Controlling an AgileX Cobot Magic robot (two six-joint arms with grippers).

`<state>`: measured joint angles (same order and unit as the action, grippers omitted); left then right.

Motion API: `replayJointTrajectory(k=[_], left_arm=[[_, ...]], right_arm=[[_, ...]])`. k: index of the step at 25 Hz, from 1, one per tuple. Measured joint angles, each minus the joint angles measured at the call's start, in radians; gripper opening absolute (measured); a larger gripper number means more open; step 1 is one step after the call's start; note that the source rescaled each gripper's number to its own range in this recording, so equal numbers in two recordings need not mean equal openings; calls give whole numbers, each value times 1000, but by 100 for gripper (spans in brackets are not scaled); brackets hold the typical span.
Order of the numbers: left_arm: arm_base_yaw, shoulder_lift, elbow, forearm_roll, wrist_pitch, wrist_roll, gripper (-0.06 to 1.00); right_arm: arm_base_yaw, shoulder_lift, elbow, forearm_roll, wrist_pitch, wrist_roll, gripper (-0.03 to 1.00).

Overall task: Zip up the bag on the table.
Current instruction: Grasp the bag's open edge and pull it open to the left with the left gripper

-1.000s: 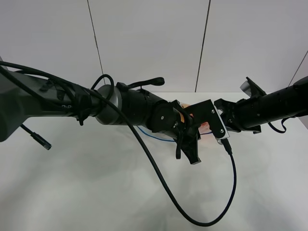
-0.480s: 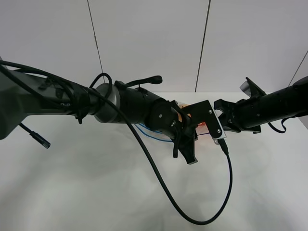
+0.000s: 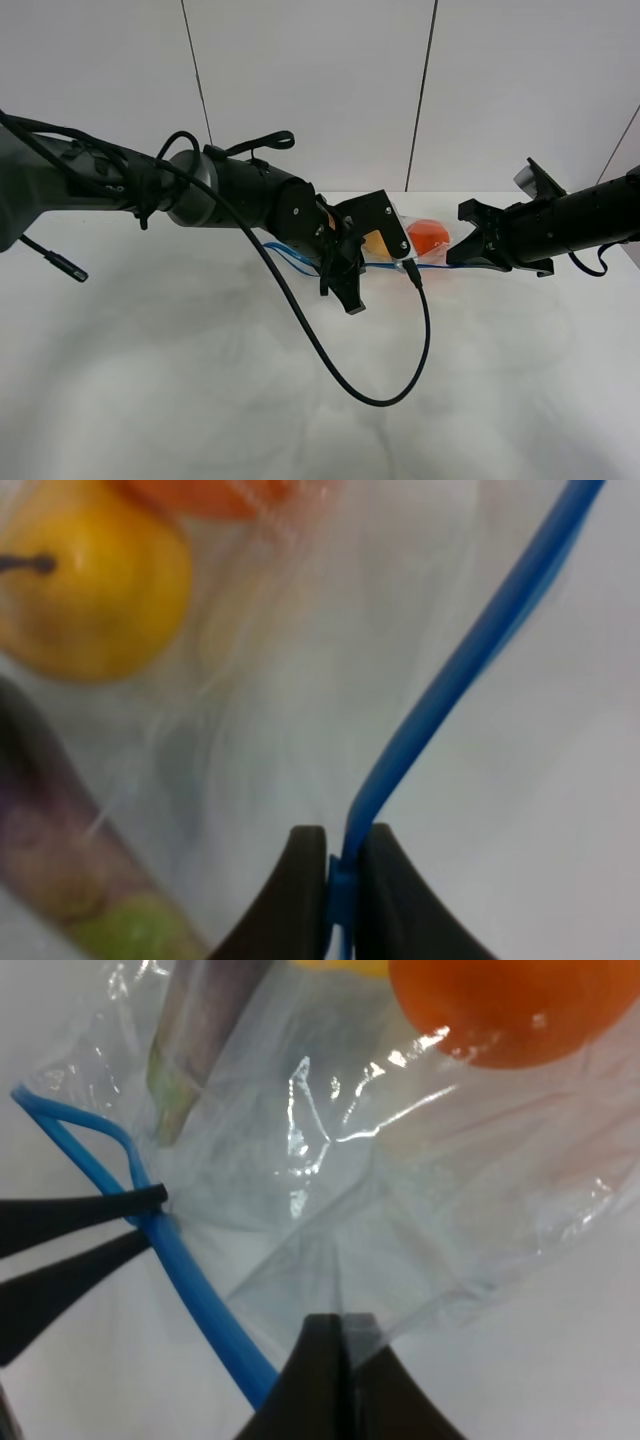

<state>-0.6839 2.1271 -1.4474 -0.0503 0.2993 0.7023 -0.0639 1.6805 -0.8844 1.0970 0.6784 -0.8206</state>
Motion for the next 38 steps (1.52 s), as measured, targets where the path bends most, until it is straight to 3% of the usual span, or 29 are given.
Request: replayJointTrajectory(k=[5,22,38], left_arm=[[51,0,0,50,59,0,0],[217,0,0,50,102,0,0],[281,0,0,71,129,-3,0]], right_arm=[[0,0,0,-1,0,0,0],[0,0,0,0,-8,0,0],[0,0,-2,-2,-12,0,0]])
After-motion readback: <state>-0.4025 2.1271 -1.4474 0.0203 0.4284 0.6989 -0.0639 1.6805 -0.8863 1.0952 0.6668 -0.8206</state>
